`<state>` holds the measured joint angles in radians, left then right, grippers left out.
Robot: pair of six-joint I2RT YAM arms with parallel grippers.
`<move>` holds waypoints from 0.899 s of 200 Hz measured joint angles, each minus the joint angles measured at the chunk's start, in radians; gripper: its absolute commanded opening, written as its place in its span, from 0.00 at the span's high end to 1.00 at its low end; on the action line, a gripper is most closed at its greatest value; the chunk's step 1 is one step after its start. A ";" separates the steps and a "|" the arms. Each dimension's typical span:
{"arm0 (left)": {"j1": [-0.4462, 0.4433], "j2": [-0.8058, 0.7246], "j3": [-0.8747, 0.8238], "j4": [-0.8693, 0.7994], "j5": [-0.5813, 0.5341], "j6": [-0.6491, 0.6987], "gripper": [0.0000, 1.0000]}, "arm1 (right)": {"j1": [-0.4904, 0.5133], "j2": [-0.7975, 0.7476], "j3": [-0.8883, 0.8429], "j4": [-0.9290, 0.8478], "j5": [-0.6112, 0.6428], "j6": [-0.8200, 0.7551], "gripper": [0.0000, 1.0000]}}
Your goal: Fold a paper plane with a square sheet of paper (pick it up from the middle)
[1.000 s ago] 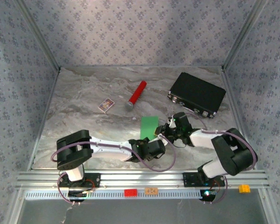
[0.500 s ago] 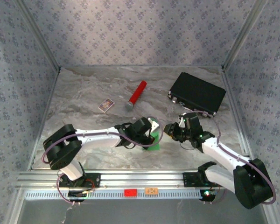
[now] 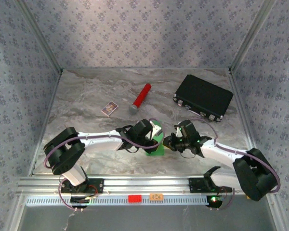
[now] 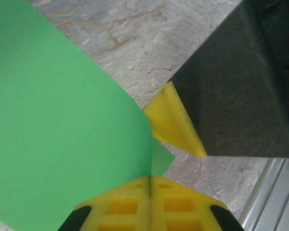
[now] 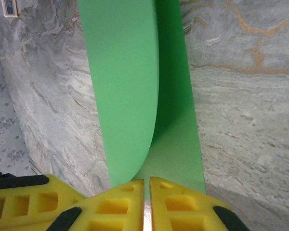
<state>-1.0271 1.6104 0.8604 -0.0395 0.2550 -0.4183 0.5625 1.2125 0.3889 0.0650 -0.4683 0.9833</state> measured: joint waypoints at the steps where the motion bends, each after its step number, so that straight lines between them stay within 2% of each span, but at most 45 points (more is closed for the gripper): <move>1: 0.000 0.000 0.000 0.000 0.000 0.000 0.94 | 0.000 0.000 0.000 0.002 0.000 0.000 0.87; 143: 0.013 0.000 0.000 0.018 0.000 -0.011 0.86 | 0.003 0.028 0.003 0.074 -0.014 0.022 0.87; 164: 0.013 0.000 -0.001 0.023 -0.001 -0.014 0.88 | 0.003 0.028 0.003 0.074 -0.014 0.022 0.87; 180: 0.013 0.000 -0.004 0.029 -0.001 -0.018 0.94 | 0.003 0.028 0.003 0.074 -0.014 0.022 0.87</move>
<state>-1.0142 1.6104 0.8566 -0.0109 0.2543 -0.4362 0.5655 1.2404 0.3920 0.1390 -0.4828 1.0050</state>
